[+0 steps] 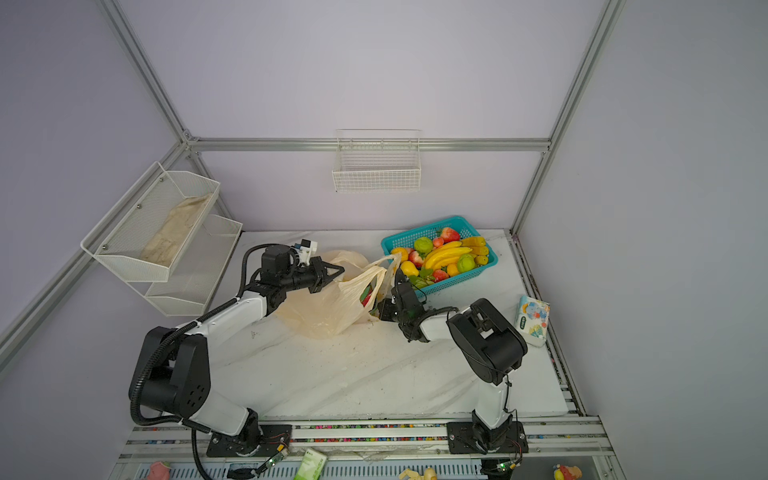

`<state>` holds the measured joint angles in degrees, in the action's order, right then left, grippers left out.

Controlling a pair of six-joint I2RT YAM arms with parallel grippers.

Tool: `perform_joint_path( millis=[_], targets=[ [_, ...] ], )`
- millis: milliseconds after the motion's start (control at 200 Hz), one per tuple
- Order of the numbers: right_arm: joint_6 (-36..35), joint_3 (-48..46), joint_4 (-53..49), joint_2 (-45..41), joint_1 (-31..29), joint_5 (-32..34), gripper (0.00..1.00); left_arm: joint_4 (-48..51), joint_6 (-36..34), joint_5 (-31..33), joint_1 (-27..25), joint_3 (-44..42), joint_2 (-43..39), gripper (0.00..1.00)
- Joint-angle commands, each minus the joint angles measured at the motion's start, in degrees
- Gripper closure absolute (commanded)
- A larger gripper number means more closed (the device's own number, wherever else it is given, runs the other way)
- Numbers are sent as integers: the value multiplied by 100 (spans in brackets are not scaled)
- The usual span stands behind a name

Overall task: Place the fake fruits into the plastic bag and tie a complex knot
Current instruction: 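Open the right gripper to release the dragon fruit and withdraw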

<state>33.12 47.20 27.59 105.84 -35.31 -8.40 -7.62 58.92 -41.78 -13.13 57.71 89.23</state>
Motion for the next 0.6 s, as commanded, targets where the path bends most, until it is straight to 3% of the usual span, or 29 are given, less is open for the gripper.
perform_joint_path(
  millis=[0,55,340,595],
  targets=[
    [126,20,0,26,39,-100,91,-25,-152,-20,68,-120,-261,100],
    [111,-24,-2,-109,68,-87,100,-21,-152,-18,78,-120,-279,100],
    [302,-117,318,-1565,62,-378,100,676,-479,-93,465,359,-514,100],
    [232,388,-51,-2355,-94,-584,100,1972,-1440,127,781,1203,-762,100]
  ],
)
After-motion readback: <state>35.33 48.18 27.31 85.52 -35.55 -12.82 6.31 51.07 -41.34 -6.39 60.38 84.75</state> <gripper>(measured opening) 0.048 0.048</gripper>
